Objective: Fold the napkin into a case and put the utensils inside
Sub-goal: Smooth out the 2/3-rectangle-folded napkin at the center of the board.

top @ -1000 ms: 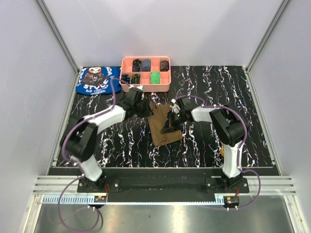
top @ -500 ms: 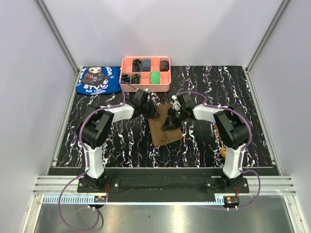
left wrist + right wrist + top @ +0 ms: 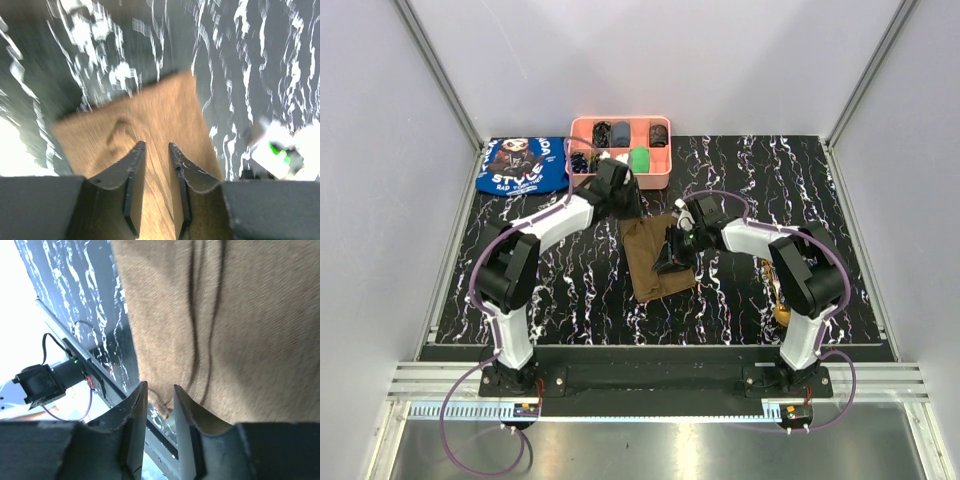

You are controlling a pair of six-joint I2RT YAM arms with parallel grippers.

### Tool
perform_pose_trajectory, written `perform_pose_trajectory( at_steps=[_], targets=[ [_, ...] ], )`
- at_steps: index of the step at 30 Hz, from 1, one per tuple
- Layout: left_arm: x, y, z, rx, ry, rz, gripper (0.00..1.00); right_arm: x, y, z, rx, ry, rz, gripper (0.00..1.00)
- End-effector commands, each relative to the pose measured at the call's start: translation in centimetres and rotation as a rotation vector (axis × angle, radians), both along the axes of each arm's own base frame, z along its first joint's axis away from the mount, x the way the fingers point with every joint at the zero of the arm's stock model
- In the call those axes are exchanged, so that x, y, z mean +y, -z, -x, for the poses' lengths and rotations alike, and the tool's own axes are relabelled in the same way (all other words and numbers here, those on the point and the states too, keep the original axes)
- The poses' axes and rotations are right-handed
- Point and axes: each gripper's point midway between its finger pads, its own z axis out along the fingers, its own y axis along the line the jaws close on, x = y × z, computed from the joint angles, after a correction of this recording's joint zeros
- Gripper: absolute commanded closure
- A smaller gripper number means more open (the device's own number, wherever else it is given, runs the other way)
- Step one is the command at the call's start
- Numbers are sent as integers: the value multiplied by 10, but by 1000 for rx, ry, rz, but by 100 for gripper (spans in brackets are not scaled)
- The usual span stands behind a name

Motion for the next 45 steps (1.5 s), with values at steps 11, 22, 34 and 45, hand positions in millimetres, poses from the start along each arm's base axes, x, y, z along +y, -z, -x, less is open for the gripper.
perform_pose_trajectory(
  at_steps=[11, 22, 34, 45],
  targets=[
    [15, -2, -39, -99, 89, -307, 74, 3, -11, 25, -43, -53, -1, 53],
    [5, 13, -37, -124, 180, -434, 69, 2, -6, 36, -27, -67, 5, 50],
    [2, 27, -33, -104, 226, -457, 68, 2, -4, 37, -28, -66, 14, 48],
    [-6, 35, -30, -85, 246, -435, 81, 0, 2, 37, -19, -61, 29, 48]
  ],
)
